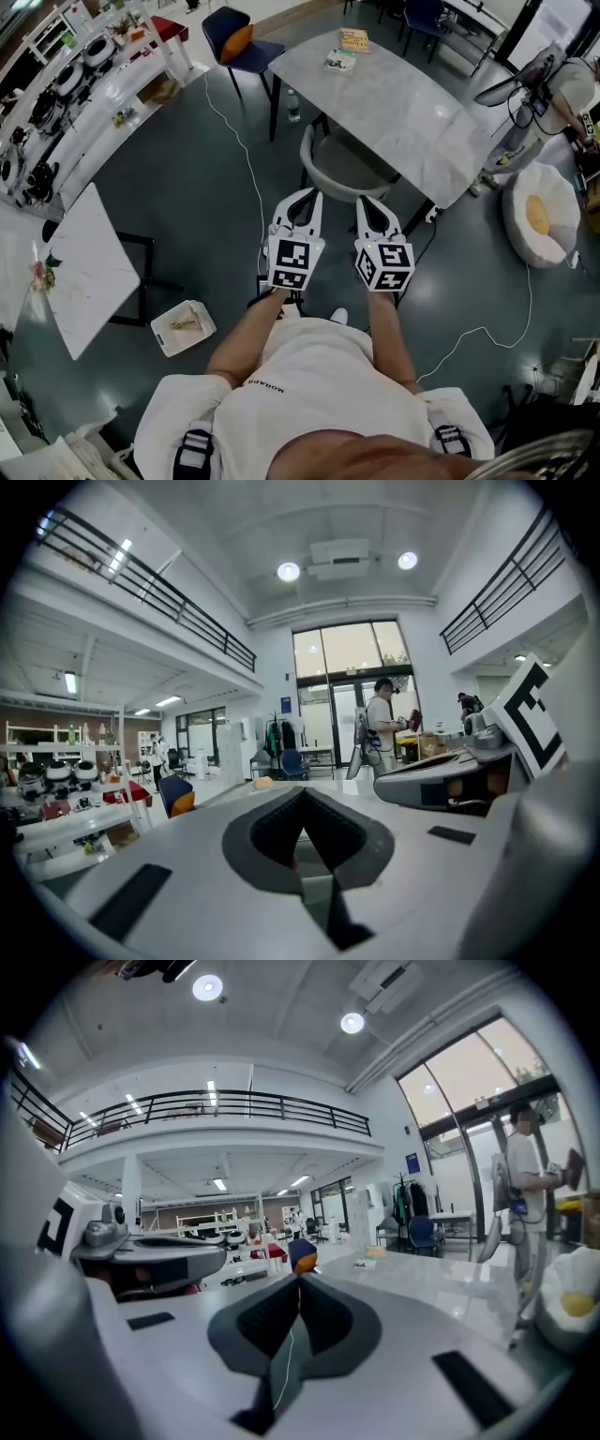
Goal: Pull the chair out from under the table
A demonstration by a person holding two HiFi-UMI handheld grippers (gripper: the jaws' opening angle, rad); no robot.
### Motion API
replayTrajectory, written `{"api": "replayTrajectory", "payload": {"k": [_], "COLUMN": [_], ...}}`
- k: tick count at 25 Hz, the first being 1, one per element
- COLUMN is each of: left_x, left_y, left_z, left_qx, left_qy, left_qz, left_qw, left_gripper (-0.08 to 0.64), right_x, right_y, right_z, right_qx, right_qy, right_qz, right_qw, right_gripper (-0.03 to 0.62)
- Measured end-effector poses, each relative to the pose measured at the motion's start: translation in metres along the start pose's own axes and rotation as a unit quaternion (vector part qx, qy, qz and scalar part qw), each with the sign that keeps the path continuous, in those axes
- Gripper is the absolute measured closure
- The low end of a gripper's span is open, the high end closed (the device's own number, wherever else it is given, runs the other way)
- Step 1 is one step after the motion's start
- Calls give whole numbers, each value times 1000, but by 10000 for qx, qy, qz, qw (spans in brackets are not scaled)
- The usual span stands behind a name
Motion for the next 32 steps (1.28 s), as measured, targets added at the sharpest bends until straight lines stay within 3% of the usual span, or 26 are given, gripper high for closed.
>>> {"api": "replayTrajectory", "payload": {"k": [12, 14, 16, 20, 24, 27, 32], "left_x": [-15, -15, -15, -8, -1, 4, 16], "left_y": [-41, -47, -53, -70, -101, -128, -171], "left_z": [-51, -62, -77, -109, -133, -154, -176], "left_qx": [-382, -431, -491, -594, -824, -1026, -1286], "left_qy": [-708, -812, -988, -1421, -1937, -2505, -3094], "left_qz": [-329, -385, -548, -1094, -1846, -2434, -3232], "left_qw": [9962, 9950, 9924, 9820, 9600, 9314, 8850], "left_gripper": [554, 554, 550, 469, 423, 408, 351], "right_x": [16, 21, 27, 48, 67, 80, 84], "right_y": [-26, -31, -36, -49, -78, -96, -130], "right_z": [-53, -61, -71, -89, -109, -131, -159], "right_qx": [-528, -680, -843, -1144, -1729, -2129, -2674], "right_qy": [-318, -316, -317, -360, -311, -154, 273], "right_qz": [133, 230, 374, 696, 1238, 1659, 1921], "right_qw": [9980, 9969, 9952, 9903, 9766, 9628, 9439], "right_gripper": [575, 530, 503, 485, 457, 430, 396]}}
Point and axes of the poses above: the fingertips, and each gripper's own axes: z backward along the fingers, x to its right, y out of its top, the point moved 1 cm from there along z, backward along the fingers, and after that the axes turned 10 degrees about -z, right-handed, at the moved point
